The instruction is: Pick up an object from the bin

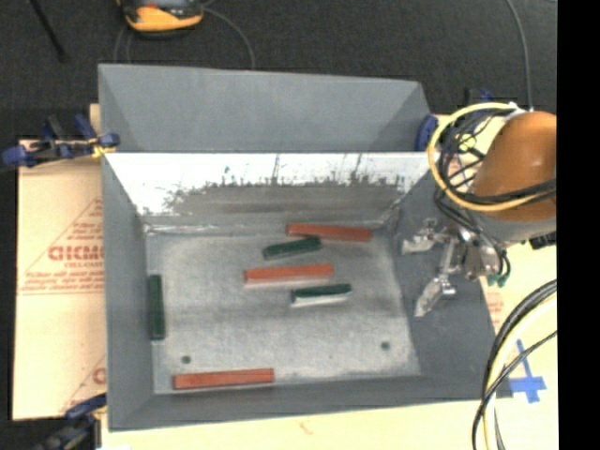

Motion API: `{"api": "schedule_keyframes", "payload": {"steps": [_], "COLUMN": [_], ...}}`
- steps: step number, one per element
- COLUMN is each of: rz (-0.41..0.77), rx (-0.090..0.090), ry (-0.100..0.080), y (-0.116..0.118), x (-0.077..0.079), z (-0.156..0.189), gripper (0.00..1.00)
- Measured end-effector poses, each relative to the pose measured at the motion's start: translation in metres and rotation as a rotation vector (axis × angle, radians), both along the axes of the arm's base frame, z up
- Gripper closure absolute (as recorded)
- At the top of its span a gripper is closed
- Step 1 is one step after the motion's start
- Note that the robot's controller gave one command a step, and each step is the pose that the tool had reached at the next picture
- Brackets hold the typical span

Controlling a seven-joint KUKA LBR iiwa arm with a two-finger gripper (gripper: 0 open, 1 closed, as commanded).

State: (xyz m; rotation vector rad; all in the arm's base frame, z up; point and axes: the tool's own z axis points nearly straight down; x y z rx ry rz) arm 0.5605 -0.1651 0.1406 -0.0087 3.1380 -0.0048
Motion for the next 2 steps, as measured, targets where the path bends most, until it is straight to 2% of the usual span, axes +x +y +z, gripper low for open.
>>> {"api": "schedule_keyframes", "payload": {"steps": [1, 2], "rz": [0.0, 0.056], "rx": [0.0, -0.003], "ry": [0.0, -0.006], "y": [0.0, 0.025], "x": [0.0, 0.044], "z": [0.0, -0.027], "gripper": [0.0, 0.0]}}
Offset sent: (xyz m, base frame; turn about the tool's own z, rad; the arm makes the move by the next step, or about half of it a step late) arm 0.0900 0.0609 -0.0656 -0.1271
